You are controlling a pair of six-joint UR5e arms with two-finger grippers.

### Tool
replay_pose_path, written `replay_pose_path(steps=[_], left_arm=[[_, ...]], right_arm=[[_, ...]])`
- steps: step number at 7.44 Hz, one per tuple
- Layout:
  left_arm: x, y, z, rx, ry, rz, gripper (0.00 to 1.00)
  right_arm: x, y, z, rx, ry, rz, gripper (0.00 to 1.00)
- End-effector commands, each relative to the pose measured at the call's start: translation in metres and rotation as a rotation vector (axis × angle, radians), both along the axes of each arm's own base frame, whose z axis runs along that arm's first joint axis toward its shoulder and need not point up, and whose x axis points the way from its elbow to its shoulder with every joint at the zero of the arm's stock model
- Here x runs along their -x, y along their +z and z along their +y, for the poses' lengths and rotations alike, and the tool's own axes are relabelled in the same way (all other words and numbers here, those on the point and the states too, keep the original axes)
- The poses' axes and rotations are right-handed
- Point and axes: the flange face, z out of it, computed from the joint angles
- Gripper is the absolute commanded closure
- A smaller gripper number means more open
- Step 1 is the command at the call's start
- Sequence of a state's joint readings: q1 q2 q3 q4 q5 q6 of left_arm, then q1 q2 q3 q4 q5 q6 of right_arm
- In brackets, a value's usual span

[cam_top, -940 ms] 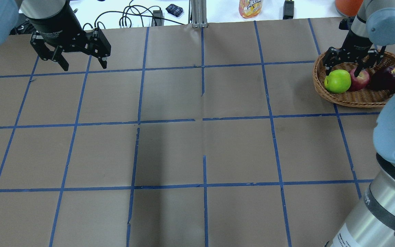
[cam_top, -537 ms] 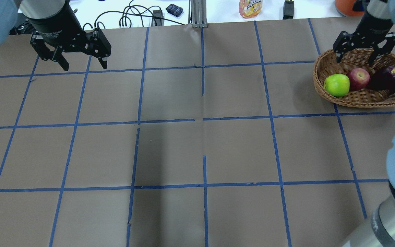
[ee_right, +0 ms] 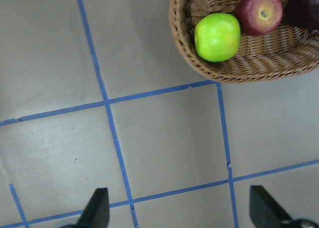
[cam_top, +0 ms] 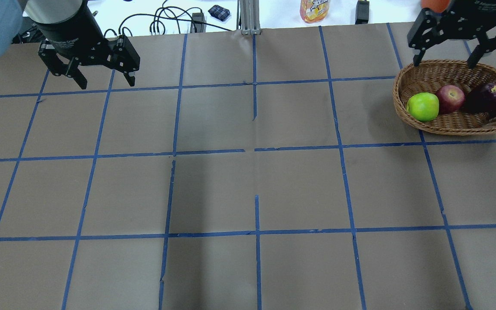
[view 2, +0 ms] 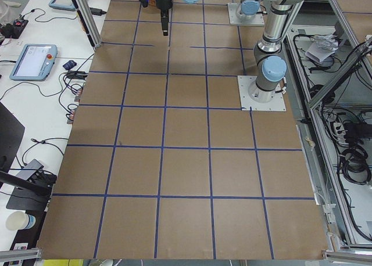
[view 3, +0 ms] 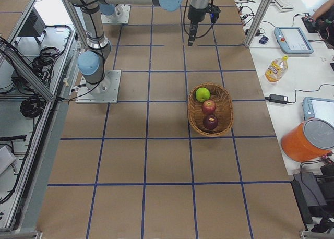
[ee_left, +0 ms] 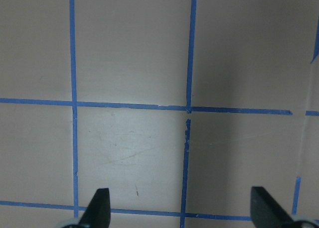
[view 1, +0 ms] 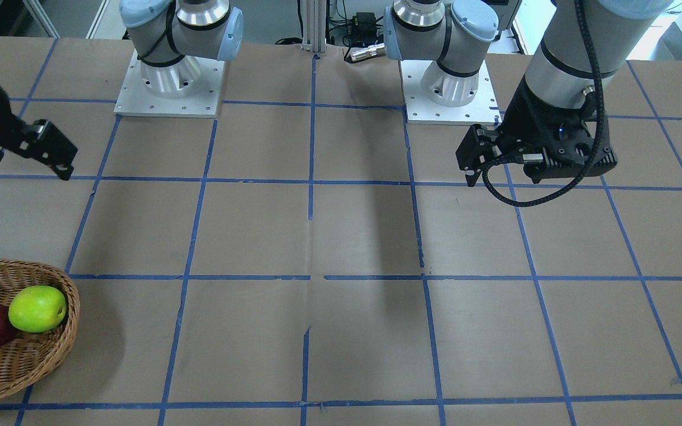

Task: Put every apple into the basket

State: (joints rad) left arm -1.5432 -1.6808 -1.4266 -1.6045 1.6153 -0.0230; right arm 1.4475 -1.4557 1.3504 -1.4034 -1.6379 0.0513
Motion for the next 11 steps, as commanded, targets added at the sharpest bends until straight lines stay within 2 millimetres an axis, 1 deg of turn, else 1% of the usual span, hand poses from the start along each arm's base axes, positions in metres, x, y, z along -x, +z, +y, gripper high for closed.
replay_pose_path(steps=[1,2,3,4,5,6,11], left_arm=[[0.000,0.000,0.000,0.000,0.000,0.000,0.00],[0.000,0.000,0.000,0.000,0.000,0.000,0.00],[0.000,0.000,0.000,0.000,0.000,0.002,0.00],[0.000,-0.001,-0.001,0.000,0.000,0.002,0.00],[0.000,0.000,0.000,0.000,0.000,0.002,0.00],[0.000,-0.001,-0.001,0.000,0.000,0.000,0.00],[0.000,-0.003,-0.001,-0.005,0.000,0.000,0.00]], right_arm=[[-0.077,-0.003,0.038,-0.016,0.055,0.005,0.00],[-0.076,-0.003,0.062,-0.019,0.060,0.003,0.00],[-0.072,-0.017,0.076,-0.037,0.054,0.003,0.00],[-0.073,-0.022,0.083,-0.048,0.063,0.001,0.00],[-0.078,-0.026,0.086,-0.054,0.059,-0.035,0.00],[-0.078,-0.028,0.086,-0.058,0.058,-0.044,0.00],[-0.072,-0.030,0.083,-0.060,0.051,-0.046,0.00]])
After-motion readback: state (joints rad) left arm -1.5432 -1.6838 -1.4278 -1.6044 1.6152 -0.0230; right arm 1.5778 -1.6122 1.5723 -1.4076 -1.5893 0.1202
